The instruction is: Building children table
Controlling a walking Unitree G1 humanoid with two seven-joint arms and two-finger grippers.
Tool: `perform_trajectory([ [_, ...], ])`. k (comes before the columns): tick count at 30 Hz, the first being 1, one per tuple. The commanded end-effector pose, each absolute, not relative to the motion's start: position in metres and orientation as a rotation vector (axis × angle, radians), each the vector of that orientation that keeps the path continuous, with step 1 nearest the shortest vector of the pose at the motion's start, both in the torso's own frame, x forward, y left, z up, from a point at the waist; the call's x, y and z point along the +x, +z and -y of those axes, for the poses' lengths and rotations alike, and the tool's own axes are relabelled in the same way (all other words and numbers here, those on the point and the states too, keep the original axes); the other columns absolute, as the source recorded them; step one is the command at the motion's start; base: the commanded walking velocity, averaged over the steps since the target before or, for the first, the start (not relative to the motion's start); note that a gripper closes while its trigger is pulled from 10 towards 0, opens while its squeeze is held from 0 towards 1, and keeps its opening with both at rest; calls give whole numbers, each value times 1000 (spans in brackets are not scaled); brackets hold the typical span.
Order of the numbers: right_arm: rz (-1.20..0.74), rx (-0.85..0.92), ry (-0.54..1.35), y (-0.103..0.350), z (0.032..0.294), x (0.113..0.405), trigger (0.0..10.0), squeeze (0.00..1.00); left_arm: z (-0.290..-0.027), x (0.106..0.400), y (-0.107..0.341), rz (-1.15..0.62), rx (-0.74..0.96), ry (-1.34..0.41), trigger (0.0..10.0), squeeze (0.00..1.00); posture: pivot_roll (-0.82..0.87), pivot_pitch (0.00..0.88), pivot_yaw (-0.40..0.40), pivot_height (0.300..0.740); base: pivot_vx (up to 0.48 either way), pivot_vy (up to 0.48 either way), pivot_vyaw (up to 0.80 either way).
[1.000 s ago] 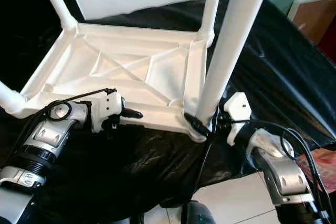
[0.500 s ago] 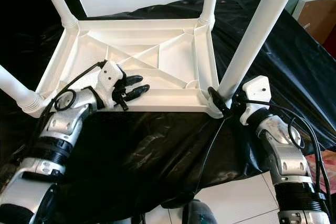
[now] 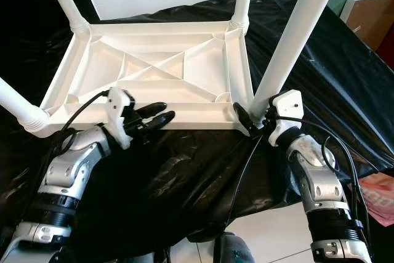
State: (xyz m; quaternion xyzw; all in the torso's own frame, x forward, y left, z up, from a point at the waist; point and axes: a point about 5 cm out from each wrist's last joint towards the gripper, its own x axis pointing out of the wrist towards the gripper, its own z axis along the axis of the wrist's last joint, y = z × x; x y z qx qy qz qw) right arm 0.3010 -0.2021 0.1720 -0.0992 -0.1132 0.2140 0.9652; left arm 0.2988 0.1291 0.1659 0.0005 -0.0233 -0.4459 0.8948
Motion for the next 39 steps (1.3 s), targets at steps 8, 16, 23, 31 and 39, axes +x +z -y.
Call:
perform_trajectory([
  [8, 241, -184, 430, 168, 200, 297, 10000, 0, -110, 249, 142, -43, 16, -1049, 10000, 0, -38, 175, 61, 740, 0, 0, 0],
  [16, 260, -208, 458, 173, 194, 303, 10000, 0, -73, 245, 156, 29, 65, -1126, 10000, 0, -29, 167, 44, 740, 0, 0, 0],
  [23, 256, -231, 476, 175, 192, 306, 0, 0, -40, 252, 171, 94, 29, -1146, 10000, 0, -31, 153, 20, 740, 0, 0, 0],
  [31, 218, -227, 471, 169, 196, 304, 0, 0, -32, 259, 178, 92, 25, -1149, 10000, 0, -36, 146, 15, 740, 0, 0, 0],
  [39, 196, -214, 405, 165, 196, 302, 10000, 0, -32, 268, 183, 103, -6, -1116, 10000, 0, -42, 144, 21, 740, 0, 0, 0],
])
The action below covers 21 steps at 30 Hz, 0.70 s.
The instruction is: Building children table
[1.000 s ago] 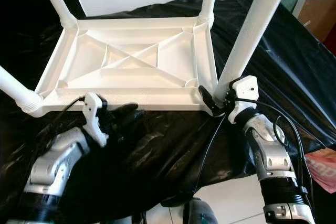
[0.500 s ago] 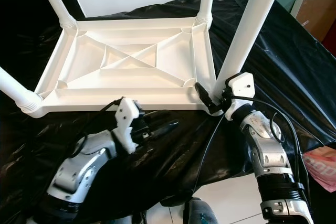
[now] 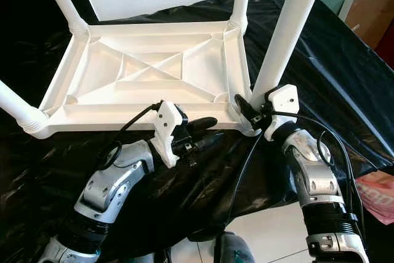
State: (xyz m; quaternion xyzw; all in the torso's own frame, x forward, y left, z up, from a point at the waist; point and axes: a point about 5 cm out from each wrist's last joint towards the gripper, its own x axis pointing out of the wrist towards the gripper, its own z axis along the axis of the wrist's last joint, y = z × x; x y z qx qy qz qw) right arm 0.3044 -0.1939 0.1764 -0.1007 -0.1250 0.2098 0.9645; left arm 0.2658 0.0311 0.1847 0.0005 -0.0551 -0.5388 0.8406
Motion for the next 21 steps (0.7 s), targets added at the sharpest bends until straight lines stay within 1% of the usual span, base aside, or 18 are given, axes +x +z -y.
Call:
perform_trajectory([
  [1, 189, -211, 386, 164, 196, 302, 10000, 0, -31, 270, 184, 97, -29, -1100, 10000, 0, -43, 144, 22, 740, 0, 0, 0],
  [3, 162, -205, 306, 160, 196, 302, 10000, 0, -32, 274, 184, 88, -42, -1067, 10000, 0, -45, 144, 21, 740, 0, 0, 0],
  [4, 143, -191, 261, 158, 195, 302, 10000, 0, -33, 275, 183, 99, -20, -1054, 10000, 0, -48, 143, 23, 740, 0, 0, 0],
  [8, 130, -173, 193, 154, 191, 301, 10000, 0, -34, 275, 182, 117, 12, -1038, 10000, 0, -54, 143, 25, 740, 0, 0, 0],
  [9, 132, -153, 139, 153, 187, 301, 10000, 0, -35, 275, 181, 114, 2, -1032, 10000, 0, -58, 142, 27, 740, 0, 0, 0],
  [10, 131, -95, 18, 152, 181, 300, 10000, 0, -37, 276, 180, 107, -11, -1021, 10000, 0, -58, 140, 26, 740, 0, 0, 0],
  [11, 131, -95, 18, 152, 181, 300, 10000, 0, -37, 276, 180, 107, -11, -1021, 10000, 0, -58, 140, 26, 740, 0, 0, 0],
  [12, 124, -64, -38, 151, 179, 300, 10000, 0, -37, 277, 180, 106, -11, -1016, 10000, 0, -58, 140, 26, 740, 0, 0, 0],
  [15, 117, -39, -87, 150, 177, 299, 10000, 0, -38, 277, 179, 106, -10, -1013, 10000, 0, -58, 138, 23, 740, 0, 0, 0],
  [17, 106, -21, -232, 147, 172, 298, 10000, 0, -38, 279, 179, 108, 5, -1005, 10000, 0, -56, 135, 22, 740, 0, 0, 0],
  [18, 106, -21, -232, 147, 172, 298, 10000, 0, -38, 279, 179, 108, 5, -1005, 10000, 0, -56, 135, 22, 740, 0, 0, 0],
  [19, 105, -14, -312, 146, 169, 297, 10000, 0, -38, 280, 180, 112, 12, -1000, 10000, 0, -57, 136, 22, 740, 0, 0, 0],
  [20, 97, -6, -349, 144, 162, 297, 10000, 0, -39, 281, 180, 115, 16, -998, 10000, 0, -54, 135, 19, 740, 0, 0, 0],
  [21, 97, -6, -349, 144, 162, 297, 10000, 0, -39, 281, 180, 115, 16, -998, 10000, 0, -54, 135, 19, 740, 0, 0, 0],
])
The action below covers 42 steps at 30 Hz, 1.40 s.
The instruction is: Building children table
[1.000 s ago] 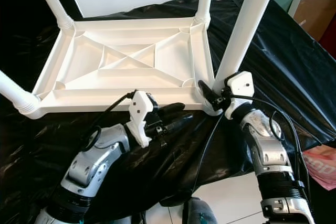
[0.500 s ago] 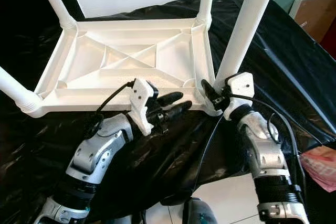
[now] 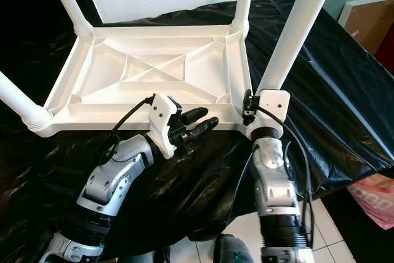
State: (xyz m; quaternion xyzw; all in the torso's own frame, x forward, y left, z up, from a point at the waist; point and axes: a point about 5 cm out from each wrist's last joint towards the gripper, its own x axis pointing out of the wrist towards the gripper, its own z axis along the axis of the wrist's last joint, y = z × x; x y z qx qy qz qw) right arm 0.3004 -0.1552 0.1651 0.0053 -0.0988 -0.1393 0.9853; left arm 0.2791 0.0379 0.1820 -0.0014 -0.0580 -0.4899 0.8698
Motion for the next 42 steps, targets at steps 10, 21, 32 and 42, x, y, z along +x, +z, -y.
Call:
perform_trajectory([
  [10, 143, 37, -288, 151, 143, 294, 10000, 0, -40, 277, 173, 117, 75, -1028, 10000, 0, -42, 144, -6, 740, 0, 0, 0],
  [21, 203, 46, -231, 160, 142, 289, 10000, 1000, -43, 275, 172, 117, 65, -1012, 10000, 0, -28, 158, -9, 740, 0, 0, 0],
  [32, 237, -10, 72, 164, 173, 280, 10000, 0, -44, 265, 169, 99, 102, -1064, 10000, 0, -28, 172, 4, 740, 0, 0, 0],
  [42, 220, -107, 387, 171, 177, 282, 10000, 0, -43, 262, 168, 83, 148, -1138, 10000, 0, -35, 159, 25, 740, 0, 0, 0],
])
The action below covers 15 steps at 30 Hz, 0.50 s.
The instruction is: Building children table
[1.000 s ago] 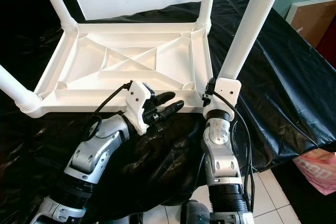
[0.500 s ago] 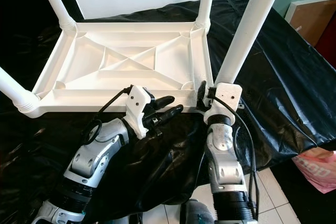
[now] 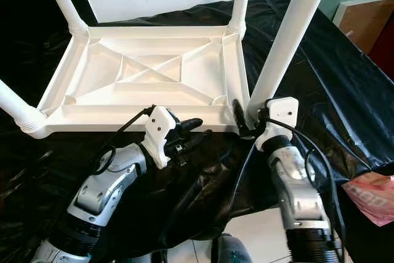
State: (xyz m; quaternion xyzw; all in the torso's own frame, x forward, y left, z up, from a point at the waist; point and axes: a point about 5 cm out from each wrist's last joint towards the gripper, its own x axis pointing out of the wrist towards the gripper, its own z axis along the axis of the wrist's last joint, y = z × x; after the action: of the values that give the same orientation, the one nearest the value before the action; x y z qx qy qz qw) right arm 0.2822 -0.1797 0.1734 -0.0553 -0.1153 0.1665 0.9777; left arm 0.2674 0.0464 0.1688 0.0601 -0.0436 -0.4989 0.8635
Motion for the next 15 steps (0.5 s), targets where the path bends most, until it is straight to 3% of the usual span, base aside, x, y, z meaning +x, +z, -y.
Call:
perform_trajectory([
  [1, 213, -125, 429, 173, 178, 284, 10000, 0, -42, 263, 169, 86, 156, -1144, 10000, 0, -34, 148, 30, 740, 0, 0, 0],
  [6, 181, -168, 547, 174, 181, 291, 10000, 0, -40, 264, 172, 92, 159, -1162, 10000, 0, -28, 132, 31, 740, 0, 0, 0],
  [7, 163, -177, 573, 172, 183, 293, 9255, 0, -40, 264, 172, 94, 162, -1166, 10000, 0, -25, 128, 29, 740, 0, 0, 0],
  [8, 145, -197, 591, 169, 185, 295, 7020, 0, -40, 263, 172, 95, 165, -1167, 10000, 0, -24, 124, 30, 740, 0, 0, 0],
  [11, 133, -210, 600, 168, 187, 296, 7020, 0, -40, 264, 172, 95, 167, -1167, 10000, 0, -24, 124, 30, 740, 0, 0, 0],
  [12, 114, -213, 611, 165, 189, 297, 3843, 0, -40, 264, 173, 95, 165, -1166, 10000, 0, -21, 125, 29, 740, 0, 0, 0],
  [13, 101, -213, 622, 163, 190, 297, 0, 0, -39, 264, 173, 96, 162, -1166, 10000, 0, -20, 131, 29, 740, 0, 0, 0],
  [15, 92, -214, 628, 162, 192, 298, 0, 0, -39, 263, 174, 96, 159, -1167, 10000, 0, -20, 131, 29, 740, 0, 0, 0],
])
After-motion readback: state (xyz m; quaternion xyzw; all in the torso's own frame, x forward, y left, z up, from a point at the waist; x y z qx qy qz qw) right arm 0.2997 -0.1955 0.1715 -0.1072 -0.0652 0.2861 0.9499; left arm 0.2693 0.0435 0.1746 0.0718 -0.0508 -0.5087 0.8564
